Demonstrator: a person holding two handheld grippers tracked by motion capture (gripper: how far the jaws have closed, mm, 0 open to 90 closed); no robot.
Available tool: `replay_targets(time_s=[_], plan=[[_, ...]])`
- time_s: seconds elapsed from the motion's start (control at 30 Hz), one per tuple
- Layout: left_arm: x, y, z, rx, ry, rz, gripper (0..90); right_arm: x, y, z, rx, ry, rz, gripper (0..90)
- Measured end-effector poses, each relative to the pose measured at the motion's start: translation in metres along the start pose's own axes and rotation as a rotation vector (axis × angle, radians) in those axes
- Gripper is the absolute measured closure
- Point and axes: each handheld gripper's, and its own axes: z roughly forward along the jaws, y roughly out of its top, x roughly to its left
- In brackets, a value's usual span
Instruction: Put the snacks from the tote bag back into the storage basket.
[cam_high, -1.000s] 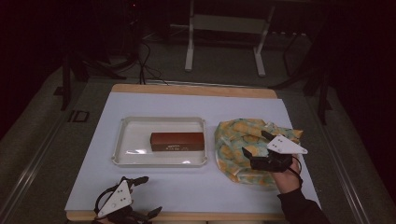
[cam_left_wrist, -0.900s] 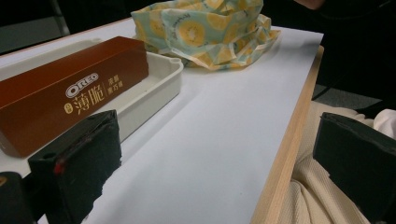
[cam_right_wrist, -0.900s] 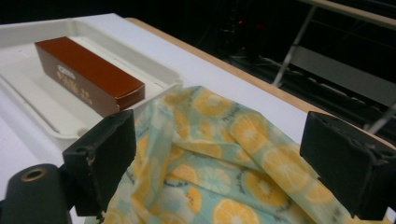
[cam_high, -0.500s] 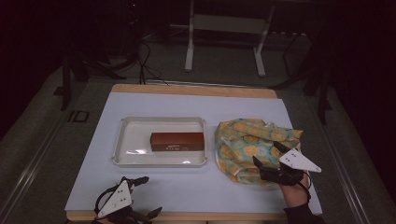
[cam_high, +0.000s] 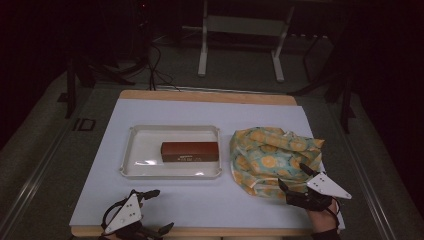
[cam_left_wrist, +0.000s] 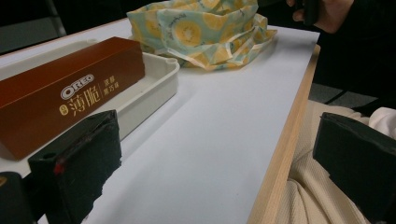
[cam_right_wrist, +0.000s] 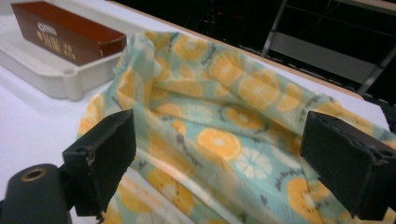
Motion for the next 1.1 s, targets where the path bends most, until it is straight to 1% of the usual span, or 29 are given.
replay_targets(time_s=[0.1,0.17,0.23,0.3,0.33,0.4,0.5,0.53,0.6,0.63,0.7,0.87,0.93,1.0,1.03,1.1], plan=[[0.000,0.000,0.000,0.000,-0.003,0.002,1.3,0.001,-0.006,-0.003,0.003,-0.008,-0.001,10.7],[0.000,0.000,0.000,-0.001,-0.008,0.002,1.3,0.002,-0.010,-0.006,-0.001,-0.001,0.003,10.7],[-0.001,0.001,0.000,-0.006,-0.009,0.003,1.4,0.002,-0.011,-0.011,-0.014,-0.007,0.021,10.7],[-0.001,0.001,-0.001,-0.007,-0.011,0.004,1.3,0.002,-0.011,-0.014,-0.020,0.001,0.038,10.7],[-0.001,0.001,-0.001,-0.008,-0.011,0.005,1.3,0.001,-0.012,-0.016,-0.031,0.000,0.044,10.7],[-0.001,0.001,-0.001,-0.006,-0.010,0.005,1.3,0.001,-0.014,-0.017,-0.034,-0.002,0.042,10.7],[-0.001,0.001,0.000,-0.005,-0.011,0.005,1.3,-0.002,-0.015,-0.017,-0.060,-0.004,0.058,10.7],[-0.001,0.001,0.000,-0.004,-0.012,0.006,1.3,-0.002,-0.015,-0.018,-0.067,-0.015,0.060,10.7],[-0.001,0.001,0.000,-0.006,-0.012,0.004,1.4,-0.002,-0.014,-0.018,-0.082,-0.007,0.048,10.7],[0.000,0.001,0.000,-0.006,-0.012,0.004,1.4,-0.001,-0.014,-0.018,-0.085,-0.020,0.032,10.7],[0.000,0.000,0.000,-0.005,-0.011,0.003,1.3,0.000,-0.014,-0.018,-0.090,-0.018,0.022,10.8],[0.000,0.000,0.000,-0.006,-0.012,0.001,1.4,-0.002,-0.014,-0.017,-0.100,-0.027,0.021,10.7],[0.000,0.000,0.000,-0.005,-0.012,0.002,1.3,-0.002,-0.014,-0.018,-0.109,-0.031,0.028,10.7],[0.000,0.000,0.000,-0.005,-0.010,0.000,1.3,-0.003,-0.014,-0.018,-0.119,-0.019,0.035,10.7],[0.000,0.000,0.000,-0.004,-0.010,0.000,1.3,-0.003,-0.014,-0.018,-0.121,-0.028,0.035,10.8],[0.001,0.000,0.000,-0.005,-0.008,-0.001,1.3,-0.003,-0.014,-0.018,-0.123,-0.021,0.037,10.8]])
